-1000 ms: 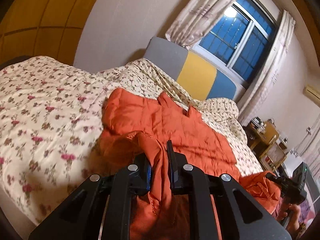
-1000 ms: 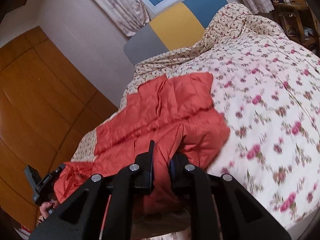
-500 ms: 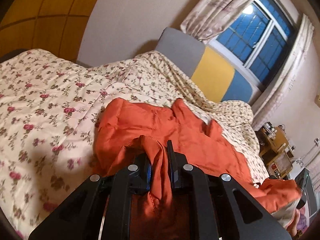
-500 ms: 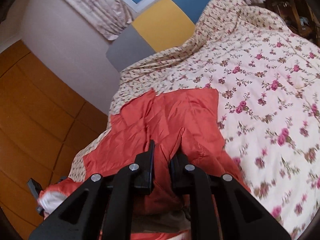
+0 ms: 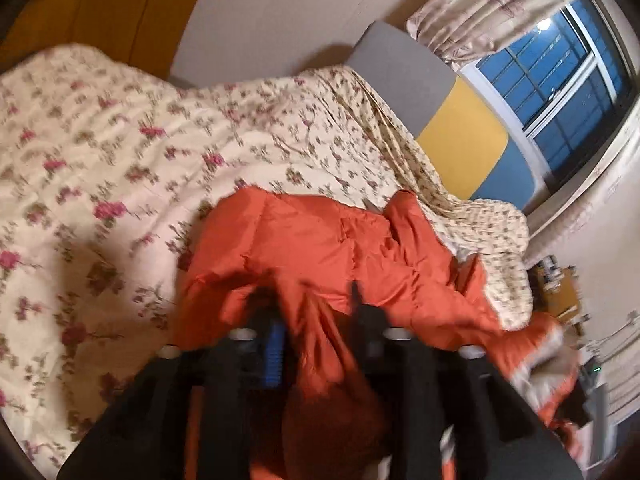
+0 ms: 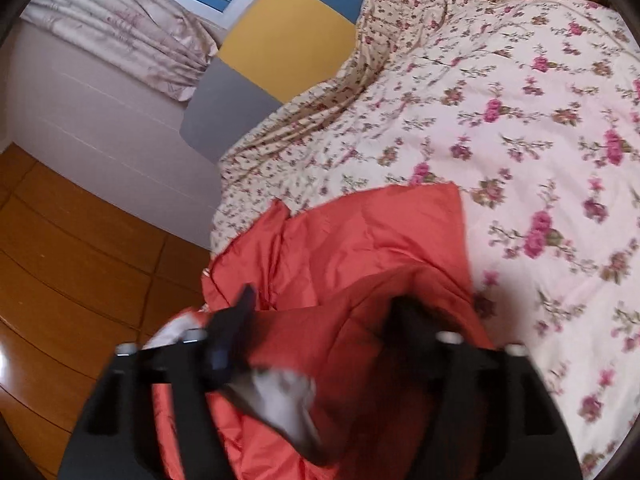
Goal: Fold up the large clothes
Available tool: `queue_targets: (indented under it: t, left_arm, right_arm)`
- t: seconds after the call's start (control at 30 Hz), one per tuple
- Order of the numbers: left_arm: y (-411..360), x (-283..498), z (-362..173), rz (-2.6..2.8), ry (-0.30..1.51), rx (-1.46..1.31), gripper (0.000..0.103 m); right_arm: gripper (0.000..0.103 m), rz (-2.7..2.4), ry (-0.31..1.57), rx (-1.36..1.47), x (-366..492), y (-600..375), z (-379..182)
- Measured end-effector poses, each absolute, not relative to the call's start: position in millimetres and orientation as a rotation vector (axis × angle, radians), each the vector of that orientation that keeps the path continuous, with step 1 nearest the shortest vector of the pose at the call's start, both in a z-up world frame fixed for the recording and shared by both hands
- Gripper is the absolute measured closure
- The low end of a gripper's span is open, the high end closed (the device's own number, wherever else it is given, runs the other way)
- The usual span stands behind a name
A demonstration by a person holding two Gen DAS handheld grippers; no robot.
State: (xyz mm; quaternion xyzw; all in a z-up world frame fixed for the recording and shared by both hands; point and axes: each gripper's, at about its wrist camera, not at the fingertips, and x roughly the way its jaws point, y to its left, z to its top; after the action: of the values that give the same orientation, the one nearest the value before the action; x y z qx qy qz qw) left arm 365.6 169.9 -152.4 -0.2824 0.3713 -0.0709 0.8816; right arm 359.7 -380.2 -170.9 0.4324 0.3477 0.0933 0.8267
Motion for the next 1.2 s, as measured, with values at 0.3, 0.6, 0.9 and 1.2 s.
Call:
queue_targets:
  t: [0.3,0.6,0.9,1.2]
  left_arm:
    - [208,313,-129,-0.092,0.506,-0.641,0.004]
    - [185,319,-189,-0.134,0.750,-0.495,0.004]
    - [146,324,-195,-0.189,0.858,-0.428,0.050]
    - [134,259,-191,-0.271,0.868,-0.421,0.063]
  right_arm:
    - [0.002,0.131,0.480,0.853,316,-413,-146]
    - [0.002,0.176,0.790,0.831,319,-415,-215]
    - [0.047,0.306,0.902,0.697,328,-369,-214]
    - [0.053,0.343,0.903,0.695,277,-381,-198]
